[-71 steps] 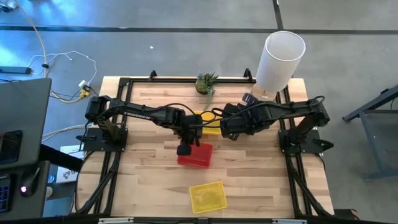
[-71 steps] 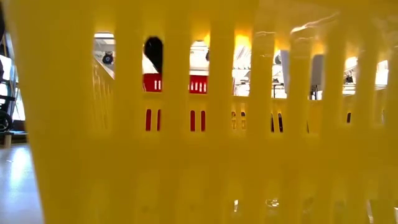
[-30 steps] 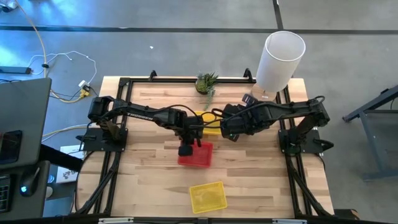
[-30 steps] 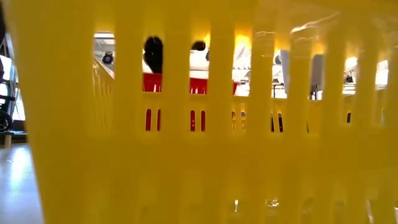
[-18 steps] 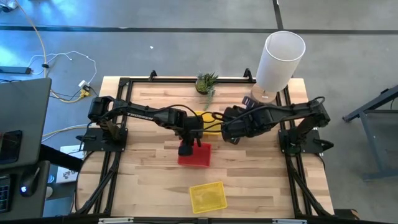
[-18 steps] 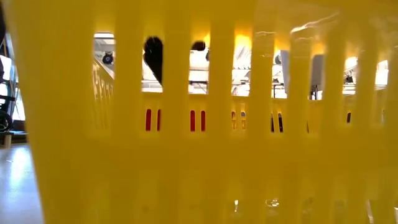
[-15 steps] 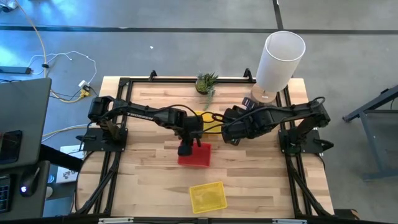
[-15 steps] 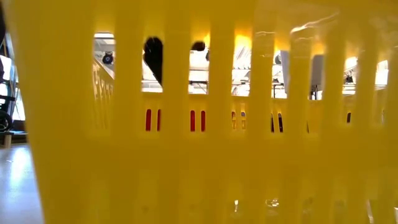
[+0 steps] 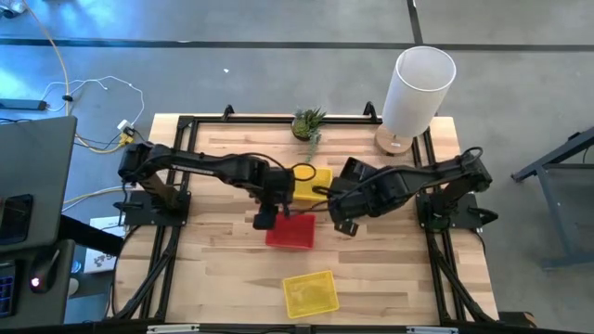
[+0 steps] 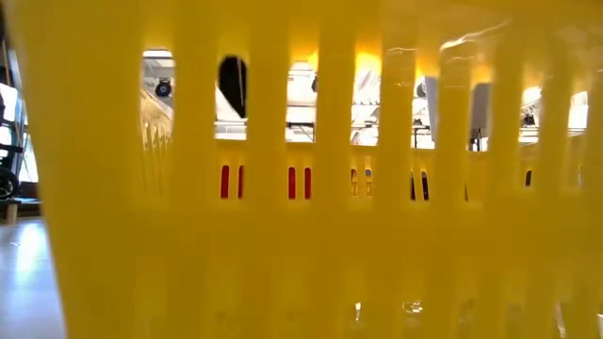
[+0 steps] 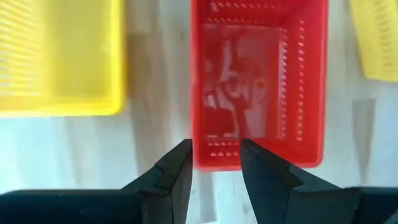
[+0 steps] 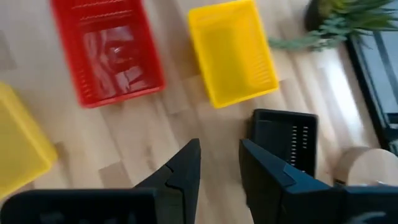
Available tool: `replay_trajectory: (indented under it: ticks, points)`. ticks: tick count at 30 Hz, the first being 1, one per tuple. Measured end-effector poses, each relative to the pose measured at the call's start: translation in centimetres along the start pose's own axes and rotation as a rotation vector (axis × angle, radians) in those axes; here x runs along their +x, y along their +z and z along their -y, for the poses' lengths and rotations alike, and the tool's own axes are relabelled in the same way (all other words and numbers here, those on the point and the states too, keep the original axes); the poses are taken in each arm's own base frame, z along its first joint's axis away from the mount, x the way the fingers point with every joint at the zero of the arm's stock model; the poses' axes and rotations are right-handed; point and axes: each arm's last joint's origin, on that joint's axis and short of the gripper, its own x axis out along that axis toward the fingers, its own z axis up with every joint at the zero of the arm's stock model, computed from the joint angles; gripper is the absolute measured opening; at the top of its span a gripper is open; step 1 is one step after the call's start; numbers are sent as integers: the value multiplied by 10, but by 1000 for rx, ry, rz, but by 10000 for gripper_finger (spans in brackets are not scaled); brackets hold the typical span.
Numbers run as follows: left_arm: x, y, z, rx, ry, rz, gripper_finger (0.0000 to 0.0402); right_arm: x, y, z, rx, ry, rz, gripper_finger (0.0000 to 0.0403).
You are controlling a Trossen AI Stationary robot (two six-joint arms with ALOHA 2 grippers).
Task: Stack baskets by color
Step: Stack the bottom yellow bin on the top yellow bin
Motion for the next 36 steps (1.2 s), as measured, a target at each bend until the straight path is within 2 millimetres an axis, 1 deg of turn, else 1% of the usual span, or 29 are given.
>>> replay_trajectory:
  ticks: [4, 11, 17, 19, 22, 26, 31, 36]
  points:
    - [-20, -9, 7, 9, 57, 7, 121, 4, -2, -14, -33, 38, -18, 96]
    - [-58, -29, 18, -23, 68, 28, 121, 15, -7, -43, -77, 155, -98, 96]
    - [-91, -45, 24, -64, 158, 120, 121, 24, -13, -66, -120, 253, -182, 96]
    - [-101, -54, 25, -84, 181, 122, 121, 29, -13, -74, -135, 259, -187, 96]
    - [-113, -61, 30, -97, 208, 171, 121, 38, -15, -85, -180, 273, -215, 96]
    - [-117, -75, 35, -115, 220, 204, 121, 50, -16, -101, -264, 309, -211, 98]
    - [-109, -92, 38, -145, 215, 181, 121, 57, -11, -120, -337, 391, -123, 118]
    - [-99, -102, 37, -165, 223, 155, 121, 64, -7, -129, -348, 438, -87, 141]
